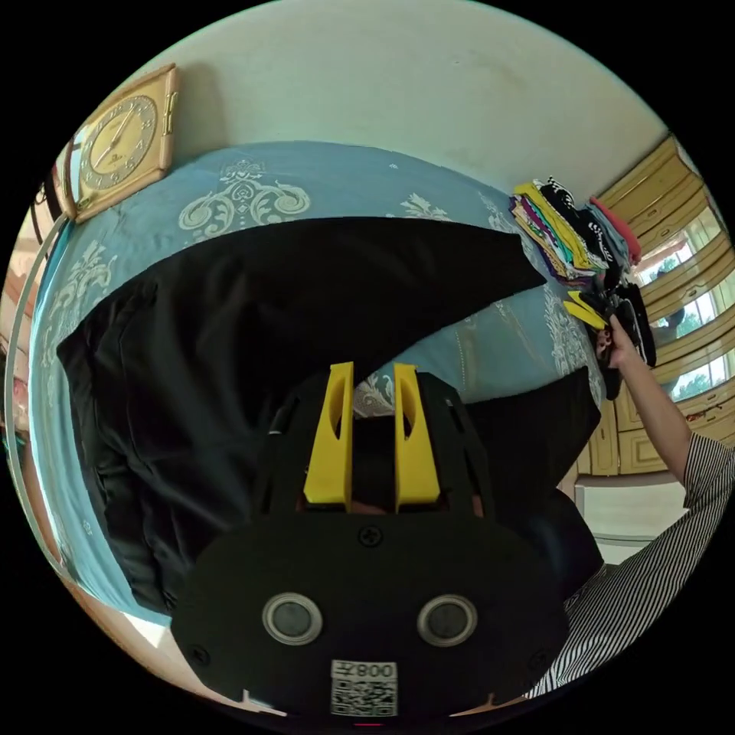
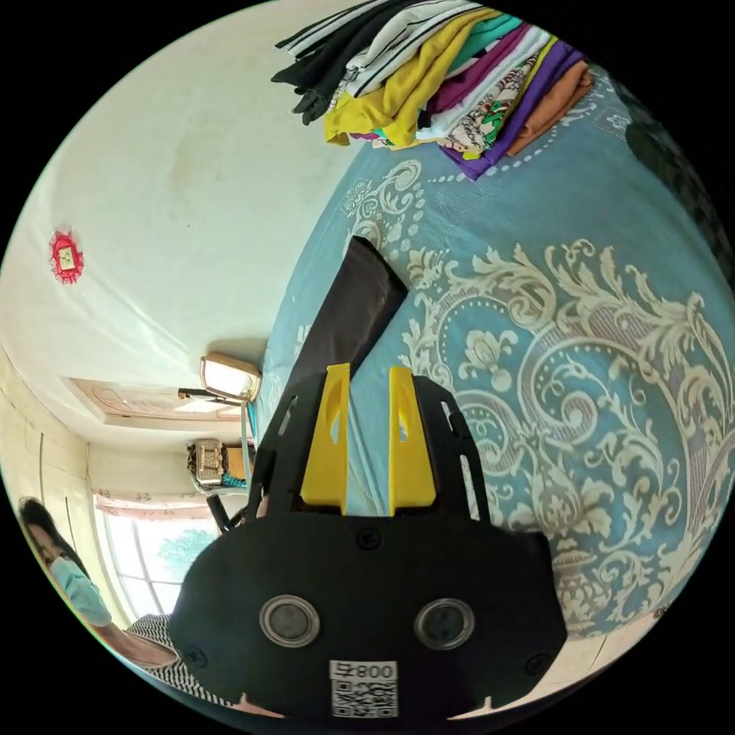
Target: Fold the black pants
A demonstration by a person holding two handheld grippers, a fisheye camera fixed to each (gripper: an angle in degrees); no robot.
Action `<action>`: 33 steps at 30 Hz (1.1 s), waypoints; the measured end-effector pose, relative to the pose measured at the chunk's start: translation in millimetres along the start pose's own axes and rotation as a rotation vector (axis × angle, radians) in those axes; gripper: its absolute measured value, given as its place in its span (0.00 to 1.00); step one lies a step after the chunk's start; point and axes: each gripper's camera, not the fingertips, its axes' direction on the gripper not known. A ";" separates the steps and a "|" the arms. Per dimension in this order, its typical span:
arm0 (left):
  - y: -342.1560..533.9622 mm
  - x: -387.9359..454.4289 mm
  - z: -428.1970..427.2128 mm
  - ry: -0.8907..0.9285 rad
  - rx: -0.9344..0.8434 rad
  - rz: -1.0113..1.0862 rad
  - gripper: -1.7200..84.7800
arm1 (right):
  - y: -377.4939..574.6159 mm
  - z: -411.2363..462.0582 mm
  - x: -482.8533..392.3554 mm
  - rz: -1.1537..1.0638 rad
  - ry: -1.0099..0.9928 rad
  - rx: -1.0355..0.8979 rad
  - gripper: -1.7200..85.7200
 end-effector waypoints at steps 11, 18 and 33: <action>-105.9 -44.1 49.1 0.037 -0.057 -0.015 0.05 | -93.0 83.3 -31.5 0.025 0.160 -0.014 0.10; -157.7 -68.2 47.5 0.148 -0.020 -0.004 0.03 | -119.5 83.6 -66.7 -0.082 0.111 -0.029 0.05; -219.2 -126.1 95.2 0.269 -0.029 -0.010 0.04 | -133.6 91.2 -48.9 -0.002 0.065 -0.029 0.05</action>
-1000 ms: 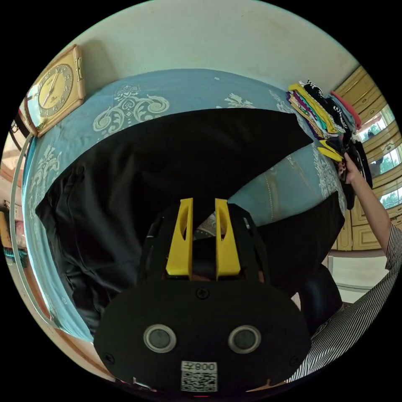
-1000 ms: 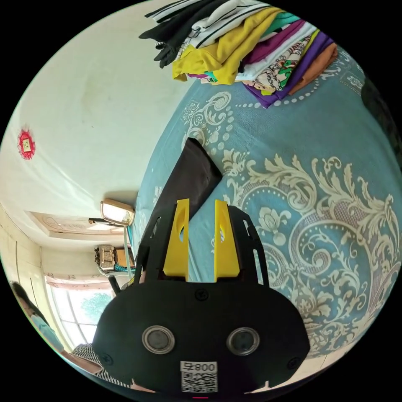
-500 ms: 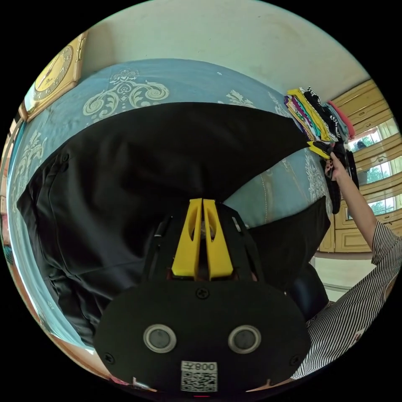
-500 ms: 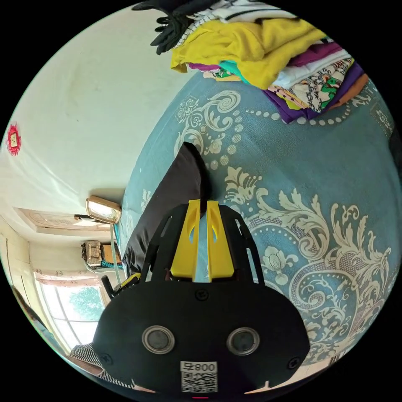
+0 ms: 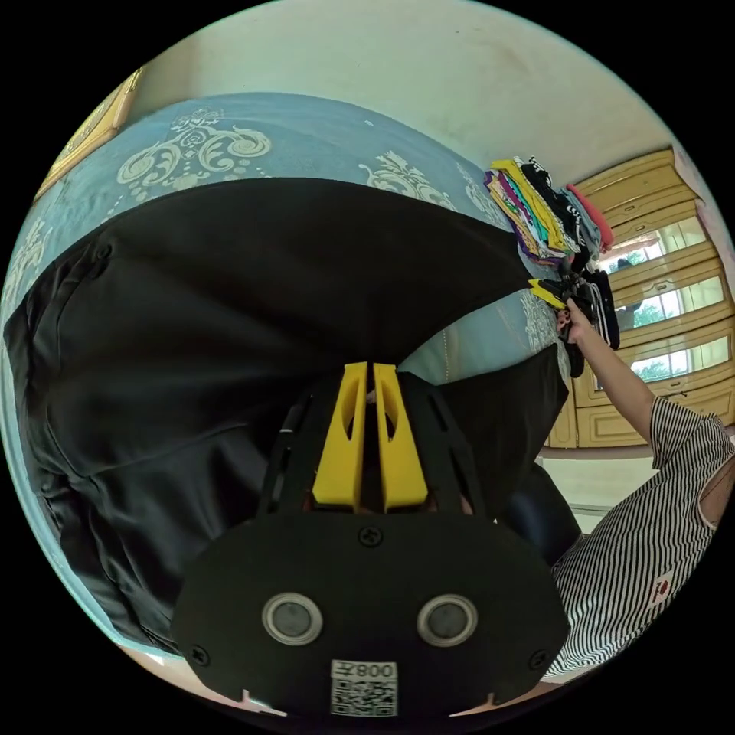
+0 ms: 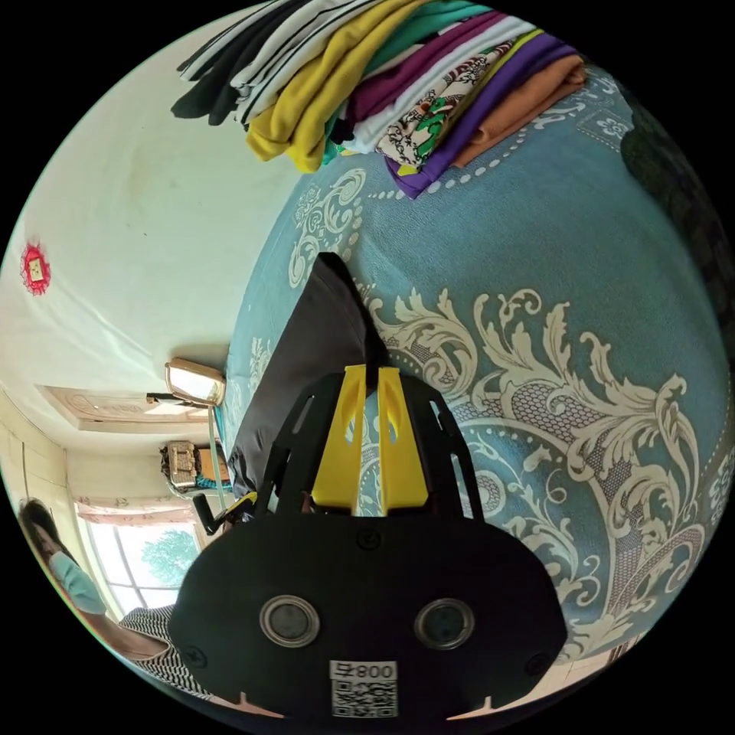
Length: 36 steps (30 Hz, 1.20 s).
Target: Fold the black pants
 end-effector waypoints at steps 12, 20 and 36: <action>-40.6 -101.0 -73.4 -0.121 0.201 -0.135 0.09 | -1.0 4.3 -81.0 -0.115 -0.031 0.118 0.07; -135.0 -169.4 -95.3 -0.330 0.111 -0.201 0.11 | -4.8 125.3 -282.7 -0.624 -0.016 -0.170 0.10; -298.3 -206.8 -60.9 -0.665 -0.270 0.090 0.15 | 76.6 359.1 -552.1 -1.221 0.189 -0.508 0.12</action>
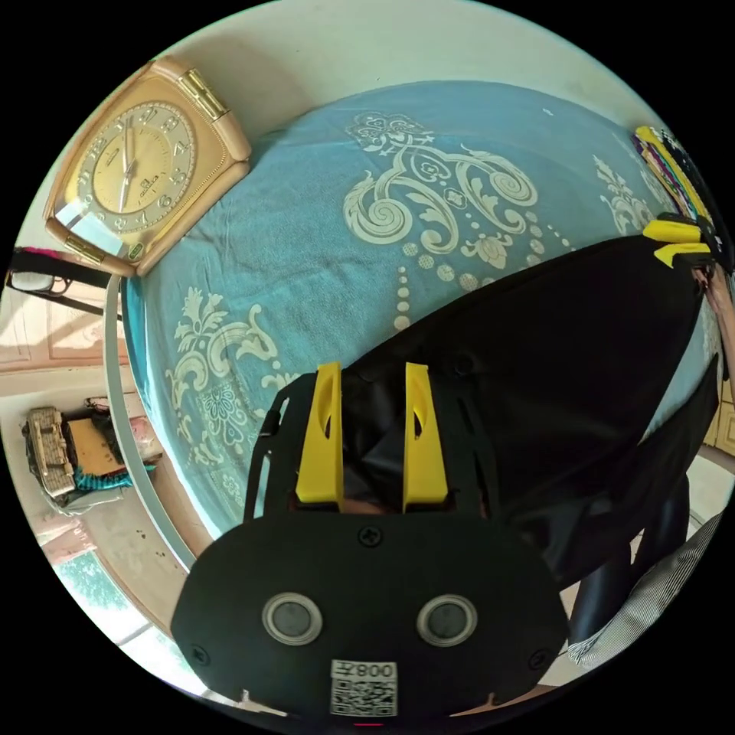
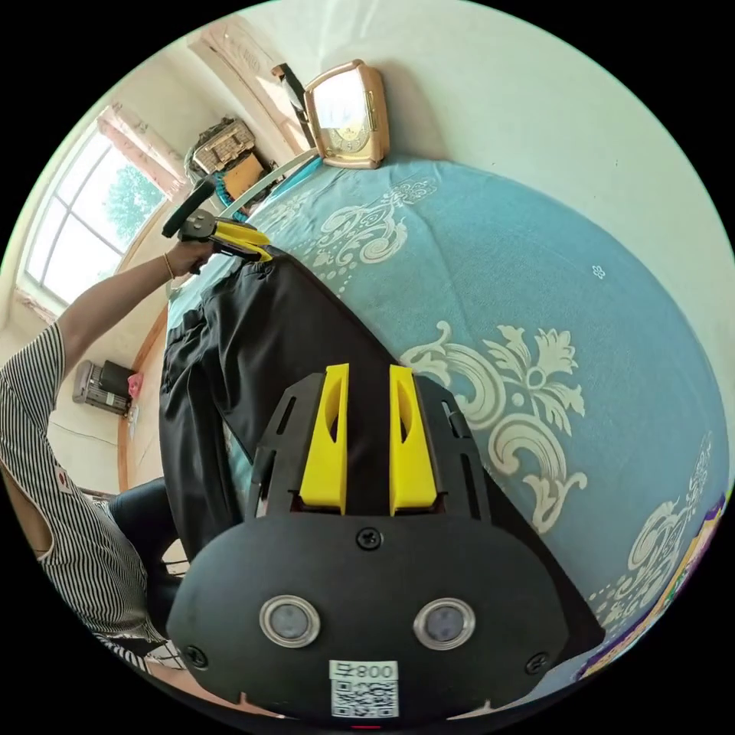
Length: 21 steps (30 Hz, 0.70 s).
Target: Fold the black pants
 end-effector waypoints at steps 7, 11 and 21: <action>-26.3 -26.2 2.2 0.159 -0.032 0.069 0.12 | -56.4 24.6 -47.9 -0.091 0.174 -0.126 0.10; -24.6 -34.3 -1.1 0.193 -0.011 0.048 0.11 | -73.6 19.2 -63.2 -0.083 0.162 -0.140 0.10; -2.6 -35.8 -22.2 0.141 0.009 0.060 0.07 | -97.7 3.3 -133.6 -0.156 0.307 -0.145 0.10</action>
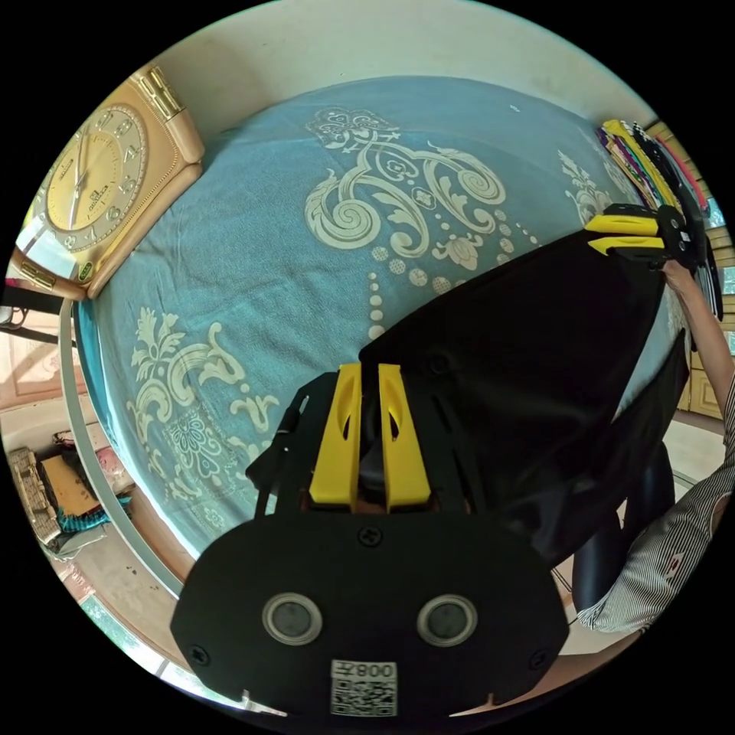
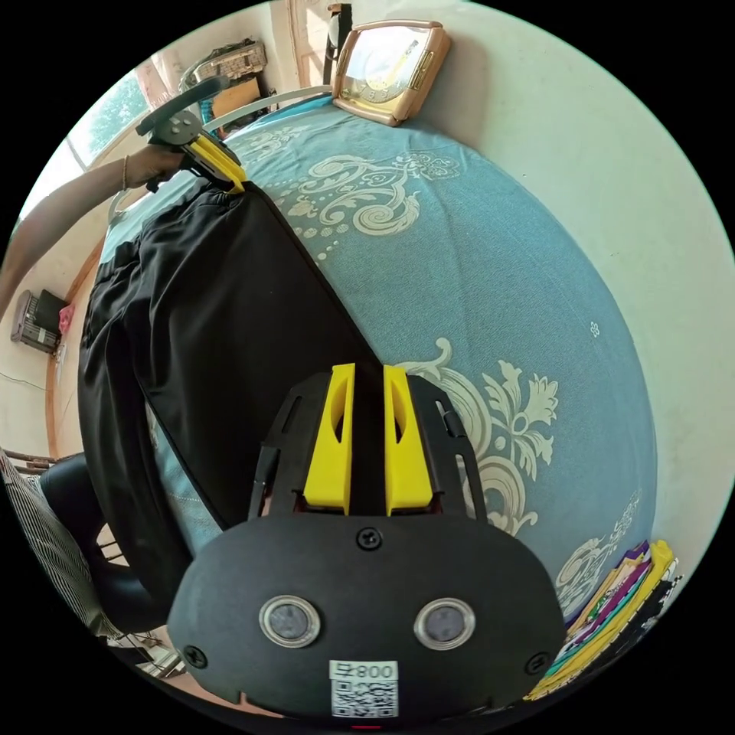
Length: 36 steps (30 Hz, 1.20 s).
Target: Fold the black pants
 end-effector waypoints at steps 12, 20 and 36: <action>70.3 12.3 -40.3 -0.094 0.014 -0.049 0.05 | -6.1 -50.5 -41.8 0.023 0.005 0.014 0.07; 165.0 33.9 -114.7 -0.196 0.103 -0.062 0.04 | 7.8 -117.6 -79.1 0.060 0.027 0.060 0.04; 490.0 109.0 -231.7 -0.219 0.282 -0.108 0.03 | 108.7 -285.7 -270.2 0.013 0.078 0.182 0.03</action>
